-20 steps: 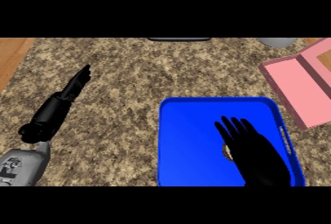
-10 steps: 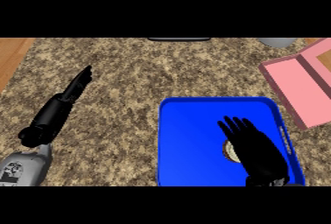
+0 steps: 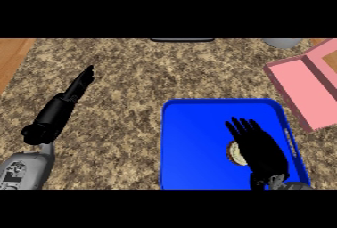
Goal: Pick the cupcake from the tray and place it in the cardboard box
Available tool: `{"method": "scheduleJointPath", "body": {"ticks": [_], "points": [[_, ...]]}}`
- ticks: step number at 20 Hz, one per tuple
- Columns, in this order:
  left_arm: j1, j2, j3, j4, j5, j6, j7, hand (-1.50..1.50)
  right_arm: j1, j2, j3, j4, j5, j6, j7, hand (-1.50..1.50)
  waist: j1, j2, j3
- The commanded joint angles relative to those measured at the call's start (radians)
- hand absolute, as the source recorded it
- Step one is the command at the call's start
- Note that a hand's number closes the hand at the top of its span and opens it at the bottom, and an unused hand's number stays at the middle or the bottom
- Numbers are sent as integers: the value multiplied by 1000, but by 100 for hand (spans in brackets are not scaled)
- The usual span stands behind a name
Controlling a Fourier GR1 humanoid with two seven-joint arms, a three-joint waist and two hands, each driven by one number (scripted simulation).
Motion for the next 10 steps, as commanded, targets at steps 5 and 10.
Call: {"method": "scheduleJointPath", "body": {"ticks": [5, 10], "points": [[38, -37, 28, 5, -54, -21, -49, 0, 49, 46, -40, -1, 37, 29, -61, -150, 0, -1, 0], [57, -14, 51, -16, -28, -53, -53, 0, 4, 49, 32, 173, 112, -173, -226, 150, 6, 0, 0]]}}
